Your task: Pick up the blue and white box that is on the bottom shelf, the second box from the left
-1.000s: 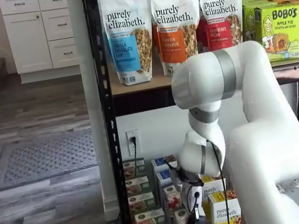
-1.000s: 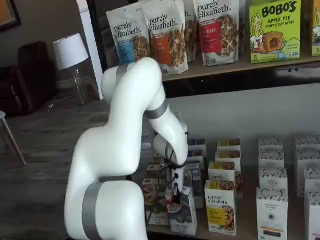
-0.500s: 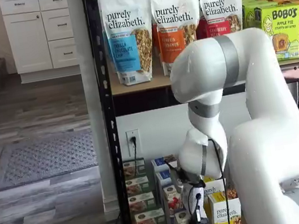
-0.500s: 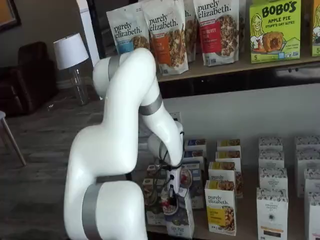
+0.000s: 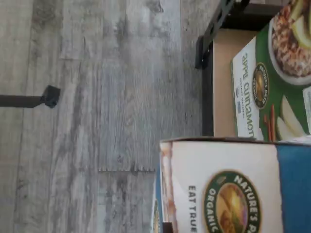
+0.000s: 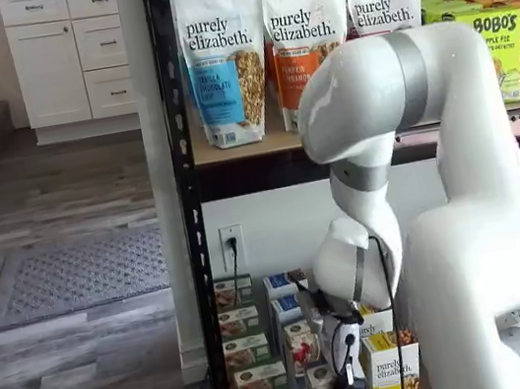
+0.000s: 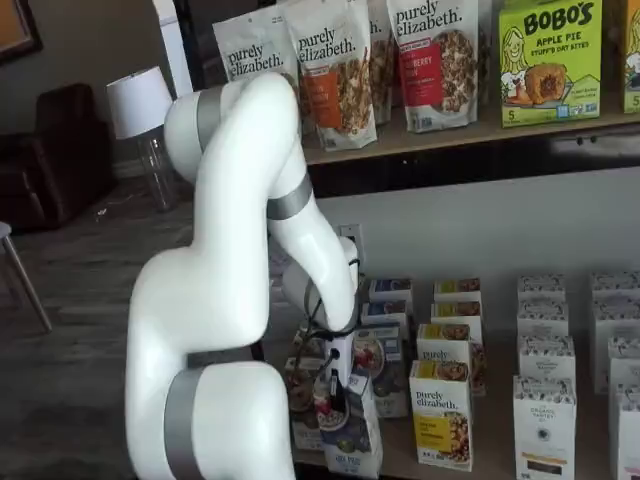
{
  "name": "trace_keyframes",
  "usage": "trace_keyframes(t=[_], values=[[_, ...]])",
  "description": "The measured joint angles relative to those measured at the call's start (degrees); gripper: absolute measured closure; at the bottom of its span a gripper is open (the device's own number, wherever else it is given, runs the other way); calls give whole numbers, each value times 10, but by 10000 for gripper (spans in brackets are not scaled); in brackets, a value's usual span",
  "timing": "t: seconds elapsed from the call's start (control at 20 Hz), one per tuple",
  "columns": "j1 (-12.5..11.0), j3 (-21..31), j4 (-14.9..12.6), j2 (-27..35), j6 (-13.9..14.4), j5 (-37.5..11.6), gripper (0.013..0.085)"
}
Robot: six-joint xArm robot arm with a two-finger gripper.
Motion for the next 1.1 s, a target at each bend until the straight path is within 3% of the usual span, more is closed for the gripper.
trace_keyframes(t=[0.15, 0.5, 0.85, 1.1], values=[[-2, 26, 3, -29, -4, 8, 530], [-11, 82, -35, -100, 27, 20, 530], [-12, 130, -113, -165, 100, 19, 530], [-16, 160, -144, -227, 131, 48, 530]])
